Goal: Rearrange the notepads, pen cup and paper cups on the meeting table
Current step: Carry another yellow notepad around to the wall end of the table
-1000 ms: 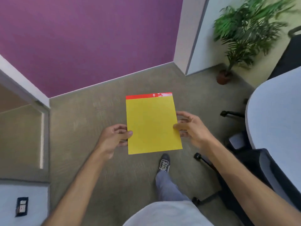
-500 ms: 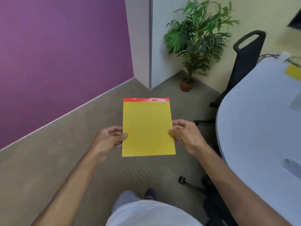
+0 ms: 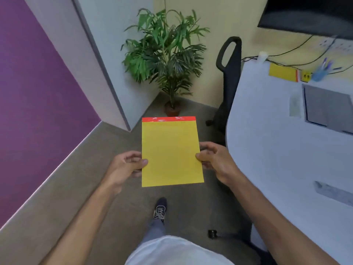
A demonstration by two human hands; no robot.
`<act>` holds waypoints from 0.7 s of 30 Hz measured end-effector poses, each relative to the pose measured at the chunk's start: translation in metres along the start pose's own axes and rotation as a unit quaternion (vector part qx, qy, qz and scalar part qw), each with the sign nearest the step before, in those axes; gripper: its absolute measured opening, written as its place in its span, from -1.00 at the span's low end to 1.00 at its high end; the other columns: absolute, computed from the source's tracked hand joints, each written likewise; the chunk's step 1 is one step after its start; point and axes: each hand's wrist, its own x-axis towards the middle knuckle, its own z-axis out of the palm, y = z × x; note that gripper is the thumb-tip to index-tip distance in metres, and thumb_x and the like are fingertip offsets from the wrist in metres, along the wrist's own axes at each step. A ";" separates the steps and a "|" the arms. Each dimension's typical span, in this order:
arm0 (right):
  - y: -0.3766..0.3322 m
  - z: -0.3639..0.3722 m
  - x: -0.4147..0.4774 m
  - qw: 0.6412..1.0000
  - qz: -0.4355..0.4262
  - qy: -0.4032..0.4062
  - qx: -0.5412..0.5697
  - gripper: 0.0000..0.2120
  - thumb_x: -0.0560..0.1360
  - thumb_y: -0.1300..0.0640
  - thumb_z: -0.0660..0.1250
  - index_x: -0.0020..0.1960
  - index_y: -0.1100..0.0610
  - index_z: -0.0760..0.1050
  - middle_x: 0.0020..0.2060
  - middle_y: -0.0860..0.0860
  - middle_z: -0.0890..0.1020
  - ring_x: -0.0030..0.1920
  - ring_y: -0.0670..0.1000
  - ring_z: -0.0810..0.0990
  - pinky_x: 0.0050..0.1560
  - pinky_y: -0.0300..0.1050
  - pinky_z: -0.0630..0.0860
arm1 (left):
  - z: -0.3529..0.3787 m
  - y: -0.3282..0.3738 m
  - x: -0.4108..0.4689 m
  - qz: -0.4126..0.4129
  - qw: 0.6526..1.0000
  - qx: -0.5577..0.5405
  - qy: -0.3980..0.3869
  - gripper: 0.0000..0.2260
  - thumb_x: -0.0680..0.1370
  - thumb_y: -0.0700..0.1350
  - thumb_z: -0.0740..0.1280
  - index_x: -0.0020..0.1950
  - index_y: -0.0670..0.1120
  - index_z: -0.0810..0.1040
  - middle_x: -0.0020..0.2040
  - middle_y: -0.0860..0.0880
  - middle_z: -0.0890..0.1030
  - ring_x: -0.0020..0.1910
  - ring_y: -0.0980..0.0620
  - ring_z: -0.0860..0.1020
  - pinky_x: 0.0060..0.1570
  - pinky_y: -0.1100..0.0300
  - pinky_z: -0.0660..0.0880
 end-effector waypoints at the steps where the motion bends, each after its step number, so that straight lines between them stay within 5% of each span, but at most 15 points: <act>1: -0.007 0.000 0.014 1.000 0.001 0.012 0.003 -0.70 0.48 0.34 0.36 0.16 0.09 0.63 -0.06 0.17 0.73 0.01 0.21 0.72 0.11 0.14 0.60 | -0.001 0.013 0.022 0.004 1.000 0.007 -0.013 -0.83 0.47 -0.28 0.47 0.05 -0.15 0.64 -0.10 -0.08 0.71 -0.21 0.09 0.68 -0.29 0.27 0.60; 7: -0.048 -0.020 0.078 0.992 -0.018 0.113 0.049 -0.70 0.51 0.31 0.36 0.19 0.07 0.62 -0.05 0.16 0.73 0.01 0.19 0.72 0.05 0.14 0.67 | 0.020 0.085 0.139 0.040 0.992 0.033 -0.112 -0.83 0.51 -0.28 0.44 0.04 -0.06 0.66 -0.18 0.04 0.72 -0.22 0.15 0.68 -0.31 0.29 0.57; 12: -0.073 -0.058 0.112 0.977 -0.037 0.186 0.100 -0.73 0.51 0.30 0.38 0.15 0.06 0.65 -0.09 0.13 0.74 -0.05 0.15 0.74 -0.10 0.00 0.66 | 0.066 0.143 0.212 0.058 0.972 0.055 -0.222 -0.73 0.54 -0.28 0.39 0.21 -0.04 0.62 -0.01 -0.11 0.73 -0.10 -0.01 0.66 -0.05 0.02 0.53; 16: -0.087 -0.101 0.143 0.959 -0.053 0.237 0.149 -0.73 0.50 0.31 0.40 0.16 0.08 0.63 -0.08 0.19 0.73 -0.07 0.17 0.73 -0.10 0.00 0.65 | 0.121 0.182 0.265 0.070 0.953 0.056 -0.289 -0.63 0.53 -0.35 0.37 0.28 -0.04 0.55 -0.03 -0.12 0.73 -0.13 -0.02 0.67 -0.17 0.09 0.52; 21: -0.103 -0.172 0.195 0.925 -0.073 0.306 0.214 -0.74 0.51 0.37 0.36 0.15 0.14 0.61 -0.13 0.21 0.70 -0.12 0.16 0.71 -0.12 0.00 0.66 | 0.211 0.224 0.341 0.049 0.945 0.005 -0.324 -0.68 0.53 -0.29 0.38 0.27 -0.09 0.54 0.05 -0.11 0.72 -0.03 -0.04 0.68 -0.06 0.10 0.58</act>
